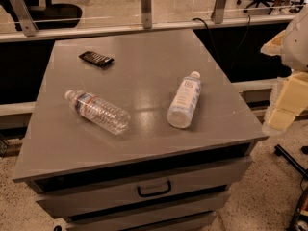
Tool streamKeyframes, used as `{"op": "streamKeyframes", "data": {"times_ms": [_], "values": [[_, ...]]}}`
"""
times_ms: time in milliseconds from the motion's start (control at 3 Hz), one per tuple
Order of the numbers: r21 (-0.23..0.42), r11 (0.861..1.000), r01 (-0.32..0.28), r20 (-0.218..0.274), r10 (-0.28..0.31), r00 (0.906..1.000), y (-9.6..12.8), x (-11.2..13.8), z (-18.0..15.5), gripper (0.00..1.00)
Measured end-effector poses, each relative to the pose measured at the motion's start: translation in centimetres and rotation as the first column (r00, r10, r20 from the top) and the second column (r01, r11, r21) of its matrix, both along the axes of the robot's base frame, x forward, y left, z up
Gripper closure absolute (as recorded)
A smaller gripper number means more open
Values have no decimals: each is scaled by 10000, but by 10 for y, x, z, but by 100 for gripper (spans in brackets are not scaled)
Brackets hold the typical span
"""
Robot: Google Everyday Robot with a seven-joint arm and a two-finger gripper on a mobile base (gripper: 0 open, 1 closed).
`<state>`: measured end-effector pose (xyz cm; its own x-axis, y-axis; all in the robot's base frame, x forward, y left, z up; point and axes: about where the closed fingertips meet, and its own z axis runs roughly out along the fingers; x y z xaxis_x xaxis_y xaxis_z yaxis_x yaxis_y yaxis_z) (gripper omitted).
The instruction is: Place blue plastic bottle upright
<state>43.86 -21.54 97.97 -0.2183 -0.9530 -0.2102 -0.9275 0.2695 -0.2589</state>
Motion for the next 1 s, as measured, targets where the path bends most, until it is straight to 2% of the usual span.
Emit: {"op": "streamKeyframes", "data": {"times_ms": [333, 667, 1000], "values": [[0, 10000, 0, 2, 0, 10000, 0, 0, 0, 0], [-451, 9977, -505, 284, 518, 9983, 4, 19, 4, 0], [-1193, 9744, -1906, 333, 1958, 9801, 10, 61, 1, 0]]}}
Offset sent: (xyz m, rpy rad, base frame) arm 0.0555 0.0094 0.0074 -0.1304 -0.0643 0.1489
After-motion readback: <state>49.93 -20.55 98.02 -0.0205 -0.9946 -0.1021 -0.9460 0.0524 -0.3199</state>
